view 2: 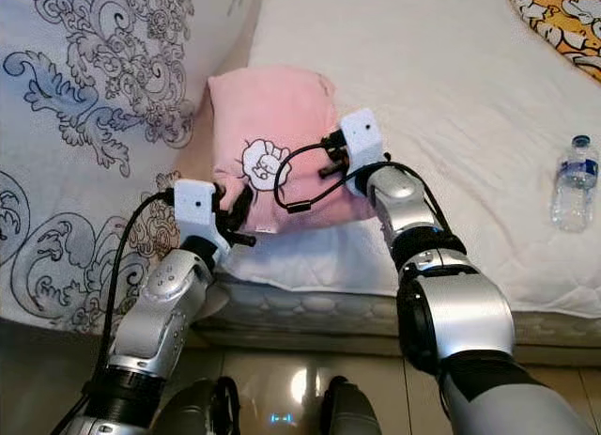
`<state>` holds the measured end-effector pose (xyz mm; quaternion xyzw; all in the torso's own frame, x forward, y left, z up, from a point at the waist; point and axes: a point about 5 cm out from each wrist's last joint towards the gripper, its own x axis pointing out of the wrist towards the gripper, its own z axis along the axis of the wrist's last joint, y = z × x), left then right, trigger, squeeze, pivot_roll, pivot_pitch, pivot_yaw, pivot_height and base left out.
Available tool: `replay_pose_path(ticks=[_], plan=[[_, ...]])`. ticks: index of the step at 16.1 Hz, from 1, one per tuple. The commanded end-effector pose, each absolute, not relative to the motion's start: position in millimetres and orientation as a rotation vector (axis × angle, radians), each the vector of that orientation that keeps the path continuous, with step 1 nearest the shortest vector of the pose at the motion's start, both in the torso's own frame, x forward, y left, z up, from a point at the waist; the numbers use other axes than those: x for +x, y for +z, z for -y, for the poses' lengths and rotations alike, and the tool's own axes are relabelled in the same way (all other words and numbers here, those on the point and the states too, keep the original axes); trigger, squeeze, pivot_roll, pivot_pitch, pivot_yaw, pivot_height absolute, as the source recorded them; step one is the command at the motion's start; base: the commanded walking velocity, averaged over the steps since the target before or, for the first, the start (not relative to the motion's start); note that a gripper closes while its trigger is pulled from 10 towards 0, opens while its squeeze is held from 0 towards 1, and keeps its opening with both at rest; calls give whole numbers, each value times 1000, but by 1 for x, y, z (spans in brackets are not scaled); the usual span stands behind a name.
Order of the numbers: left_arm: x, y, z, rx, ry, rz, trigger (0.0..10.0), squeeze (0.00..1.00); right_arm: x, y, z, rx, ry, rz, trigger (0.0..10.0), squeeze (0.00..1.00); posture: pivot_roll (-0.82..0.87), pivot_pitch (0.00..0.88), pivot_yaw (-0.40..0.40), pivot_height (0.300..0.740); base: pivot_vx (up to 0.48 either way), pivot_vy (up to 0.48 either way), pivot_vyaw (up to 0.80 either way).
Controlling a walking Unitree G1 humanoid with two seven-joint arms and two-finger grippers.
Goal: Clean up the room
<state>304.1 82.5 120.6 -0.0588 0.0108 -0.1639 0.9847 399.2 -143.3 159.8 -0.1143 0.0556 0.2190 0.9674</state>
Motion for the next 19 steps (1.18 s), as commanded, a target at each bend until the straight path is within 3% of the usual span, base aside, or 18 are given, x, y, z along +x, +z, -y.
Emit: replay_pose_path(ticks=[1,4,9,12,16,19], plan=[[305,119,-86,-77,-324,-27,10000,1000,397,155,143,-226,453,-118,10000,0,-48,169,24,740,0,0,0],[322,124,-128,43,-238,-17,10000,1000,393,141,143,-155,411,-153,10000,0,-50,169,24,740,0,0,0],[338,149,-150,84,-196,40,10000,1000,391,137,131,-137,436,-149,10000,0,-52,165,25,740,0,0,0],[322,158,-134,16,-245,62,10000,1000,392,140,141,-164,406,-156,10000,0,-54,166,22,740,0,0,0],[305,192,-148,58,-235,129,10000,1000,391,136,141,-185,412,-168,10000,0,-45,167,19,740,0,0,0],[274,184,-160,130,-301,3,10000,1000,389,132,142,-175,405,-175,10000,0,-26,168,30,740,0,0,0]])
